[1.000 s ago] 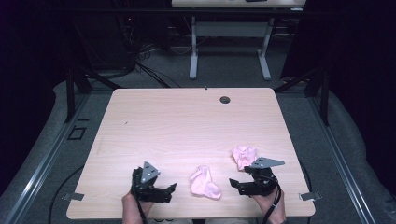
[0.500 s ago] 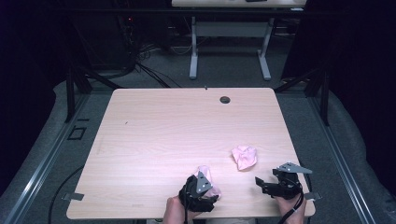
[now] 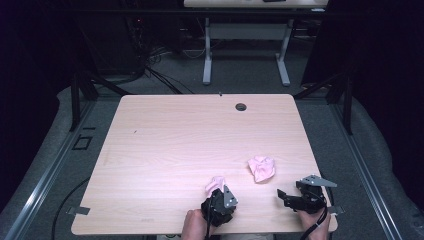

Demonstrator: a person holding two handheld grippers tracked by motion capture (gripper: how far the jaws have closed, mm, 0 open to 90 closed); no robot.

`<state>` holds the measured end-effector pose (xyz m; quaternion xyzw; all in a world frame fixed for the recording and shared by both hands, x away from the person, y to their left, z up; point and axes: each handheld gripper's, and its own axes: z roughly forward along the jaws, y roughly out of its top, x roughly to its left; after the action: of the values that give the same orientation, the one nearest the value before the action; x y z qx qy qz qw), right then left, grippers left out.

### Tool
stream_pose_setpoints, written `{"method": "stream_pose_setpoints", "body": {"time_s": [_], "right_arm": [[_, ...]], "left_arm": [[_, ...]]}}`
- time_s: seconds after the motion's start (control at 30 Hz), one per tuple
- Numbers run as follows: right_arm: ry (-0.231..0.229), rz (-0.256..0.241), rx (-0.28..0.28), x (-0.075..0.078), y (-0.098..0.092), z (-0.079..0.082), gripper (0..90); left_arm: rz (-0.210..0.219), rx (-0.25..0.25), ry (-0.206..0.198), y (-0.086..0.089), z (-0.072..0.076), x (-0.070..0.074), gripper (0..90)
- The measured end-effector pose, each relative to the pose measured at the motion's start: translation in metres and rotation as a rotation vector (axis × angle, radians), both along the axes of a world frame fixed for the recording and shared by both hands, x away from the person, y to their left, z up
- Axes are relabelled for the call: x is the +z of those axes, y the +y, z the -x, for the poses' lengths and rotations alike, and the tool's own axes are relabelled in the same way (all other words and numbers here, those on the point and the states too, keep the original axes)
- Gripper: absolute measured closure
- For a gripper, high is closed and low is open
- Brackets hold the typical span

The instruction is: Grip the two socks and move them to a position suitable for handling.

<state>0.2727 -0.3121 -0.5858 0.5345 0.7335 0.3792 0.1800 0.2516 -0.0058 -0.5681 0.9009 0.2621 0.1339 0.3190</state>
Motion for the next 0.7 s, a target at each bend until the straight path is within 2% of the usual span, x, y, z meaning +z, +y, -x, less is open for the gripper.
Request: {"method": "stream_pose_setpoints", "body": {"time_s": [0.1, 0.2, 0.33, 0.5, 0.53, 0.7], "right_arm": [[-0.007, 0.005, 0.003, -0.001, 0.001, 0.000, 15.2], [-0.001, 0.006, 0.003, -0.001, 0.001, -0.001, 15.3], [-0.005, -0.004, 0.002, -0.001, 0.000, 0.000, 15.4], [0.001, -0.001, -0.002, -0.001, 0.000, -0.001, 15.7], [0.001, -0.001, -0.002, -0.001, 0.000, -0.001, 15.7], [0.006, 0.003, -0.006, 0.000, 0.000, -0.001, 15.6]], "left_arm": [[0.006, -0.018, -0.002, 0.001, -0.001, 0.001, 80.8], [0.035, -0.028, 0.001, 0.004, -0.002, 0.006, 85.9], [0.130, -0.034, 0.012, 0.013, -0.005, 0.023, 86.1], [0.234, -0.045, -0.003, 0.021, -0.006, 0.049, 86.2], [0.246, -0.051, 0.001, 0.022, -0.006, 0.053, 86.2], [0.365, -0.084, 0.016, 0.029, -0.003, 0.079, 86.1]]}}
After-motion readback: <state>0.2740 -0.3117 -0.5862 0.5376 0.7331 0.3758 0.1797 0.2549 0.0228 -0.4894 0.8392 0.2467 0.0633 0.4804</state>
